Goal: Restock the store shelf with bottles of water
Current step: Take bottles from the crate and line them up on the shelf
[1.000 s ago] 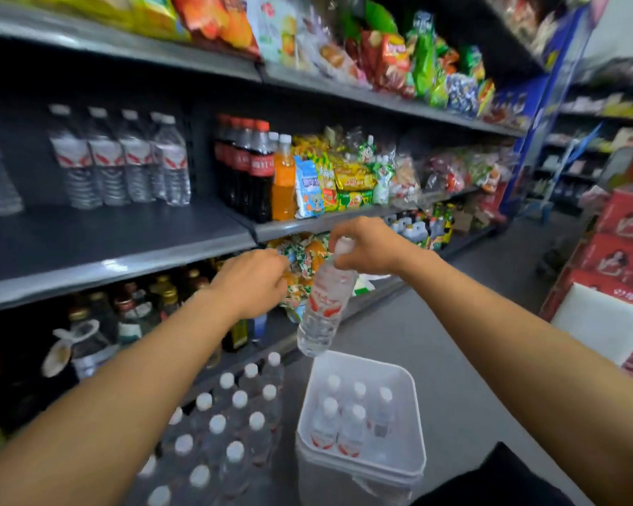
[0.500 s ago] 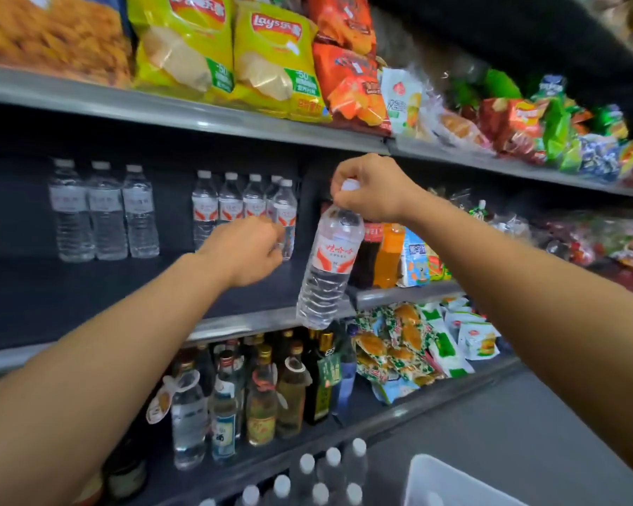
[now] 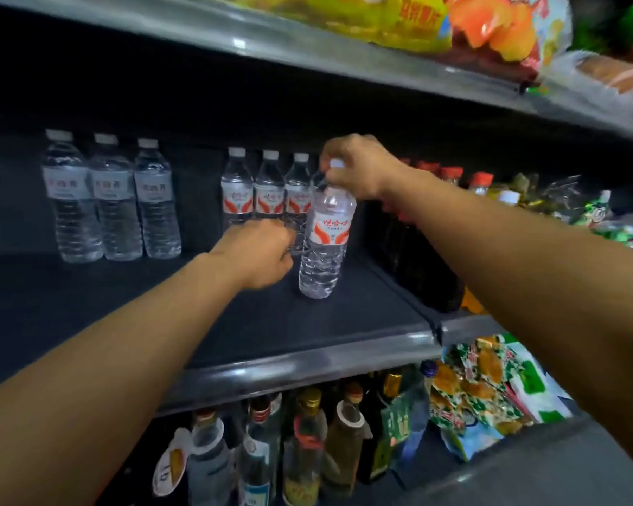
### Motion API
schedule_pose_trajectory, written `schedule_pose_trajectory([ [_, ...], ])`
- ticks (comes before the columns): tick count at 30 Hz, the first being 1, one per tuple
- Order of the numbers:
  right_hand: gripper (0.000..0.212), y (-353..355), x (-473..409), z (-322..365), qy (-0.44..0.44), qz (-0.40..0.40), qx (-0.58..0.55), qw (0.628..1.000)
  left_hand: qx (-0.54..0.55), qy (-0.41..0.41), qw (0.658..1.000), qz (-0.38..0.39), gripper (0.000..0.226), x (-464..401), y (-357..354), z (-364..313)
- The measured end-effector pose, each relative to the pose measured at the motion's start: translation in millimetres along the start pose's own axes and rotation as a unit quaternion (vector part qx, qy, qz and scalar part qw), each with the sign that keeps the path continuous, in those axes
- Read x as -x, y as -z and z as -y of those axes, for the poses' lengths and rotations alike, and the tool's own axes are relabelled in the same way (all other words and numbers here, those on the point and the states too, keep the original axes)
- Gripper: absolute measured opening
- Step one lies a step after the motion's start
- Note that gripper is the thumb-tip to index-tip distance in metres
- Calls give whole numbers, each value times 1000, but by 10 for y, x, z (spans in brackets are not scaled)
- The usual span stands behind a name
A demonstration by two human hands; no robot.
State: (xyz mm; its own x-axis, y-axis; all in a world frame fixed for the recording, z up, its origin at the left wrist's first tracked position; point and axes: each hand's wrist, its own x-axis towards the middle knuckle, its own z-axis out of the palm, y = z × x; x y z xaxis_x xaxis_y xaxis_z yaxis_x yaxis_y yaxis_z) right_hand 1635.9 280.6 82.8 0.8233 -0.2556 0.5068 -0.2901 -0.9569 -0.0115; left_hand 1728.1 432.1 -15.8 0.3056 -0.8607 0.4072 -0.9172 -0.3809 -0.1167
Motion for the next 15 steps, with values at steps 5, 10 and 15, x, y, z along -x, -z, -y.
schedule_pose_trajectory([
  [5, 19, -317, -461, -191, -14, 13, -13, 1000, -8, 2, 1000, 15, 21, -322, -312, 200],
  [10, 19, -591, -820, -372, -19, 25, -19, 999, -12, -9, 1000, 16, 6, -543, -619, 367],
  [15, 21, -692, -1045, -484, -24, 50, -13, 998, -17, -10, 999, 30, 23, -666, -848, 461],
])
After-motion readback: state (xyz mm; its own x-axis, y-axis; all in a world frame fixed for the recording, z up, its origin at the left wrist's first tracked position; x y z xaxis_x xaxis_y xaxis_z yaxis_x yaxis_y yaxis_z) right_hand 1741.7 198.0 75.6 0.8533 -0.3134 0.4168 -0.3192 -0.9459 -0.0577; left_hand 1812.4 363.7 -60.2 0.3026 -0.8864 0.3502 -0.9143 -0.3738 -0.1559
